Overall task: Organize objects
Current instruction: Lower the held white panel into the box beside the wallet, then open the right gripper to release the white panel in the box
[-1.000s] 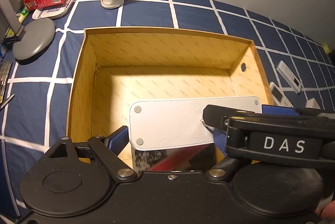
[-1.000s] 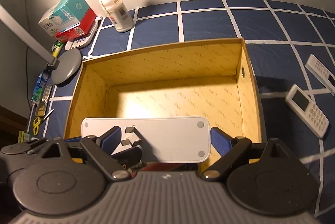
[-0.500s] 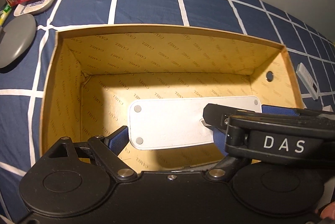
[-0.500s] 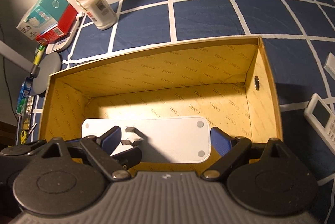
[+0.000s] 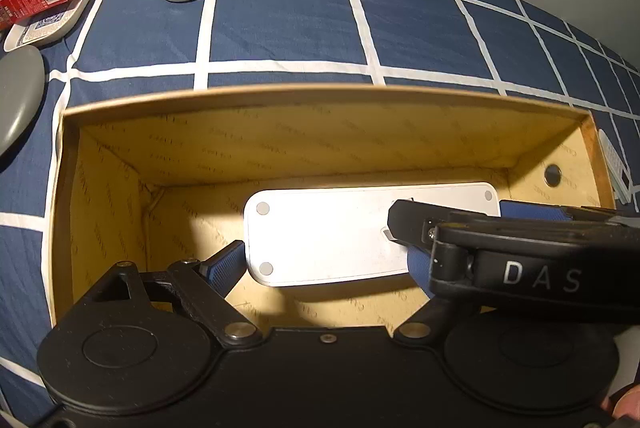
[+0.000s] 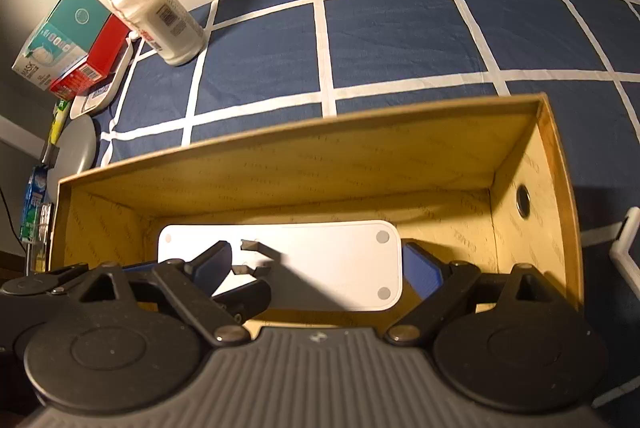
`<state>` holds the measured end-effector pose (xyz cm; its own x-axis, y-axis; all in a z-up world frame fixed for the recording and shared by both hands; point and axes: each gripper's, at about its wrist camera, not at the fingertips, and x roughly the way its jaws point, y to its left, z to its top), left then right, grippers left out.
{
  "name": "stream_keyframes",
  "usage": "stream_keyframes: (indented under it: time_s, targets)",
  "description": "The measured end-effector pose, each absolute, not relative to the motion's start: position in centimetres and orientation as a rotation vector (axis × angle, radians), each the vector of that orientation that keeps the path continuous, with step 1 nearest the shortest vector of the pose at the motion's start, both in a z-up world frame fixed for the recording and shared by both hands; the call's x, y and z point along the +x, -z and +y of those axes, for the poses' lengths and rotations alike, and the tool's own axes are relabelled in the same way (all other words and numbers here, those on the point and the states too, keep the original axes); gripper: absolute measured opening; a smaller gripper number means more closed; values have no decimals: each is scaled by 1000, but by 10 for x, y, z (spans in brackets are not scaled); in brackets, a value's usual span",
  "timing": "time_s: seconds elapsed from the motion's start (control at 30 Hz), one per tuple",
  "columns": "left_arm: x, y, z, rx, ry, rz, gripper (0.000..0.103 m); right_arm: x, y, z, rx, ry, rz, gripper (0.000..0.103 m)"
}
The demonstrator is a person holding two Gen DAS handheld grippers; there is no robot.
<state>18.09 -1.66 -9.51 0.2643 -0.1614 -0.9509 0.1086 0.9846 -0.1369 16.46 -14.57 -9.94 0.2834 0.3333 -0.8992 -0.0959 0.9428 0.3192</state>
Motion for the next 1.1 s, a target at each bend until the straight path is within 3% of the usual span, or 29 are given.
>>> stream_keyframes:
  time_s: [1.1]
  targets:
    - [199,99,-10,-84,160,1293,88,191,107,-138,219,-282,1277,91]
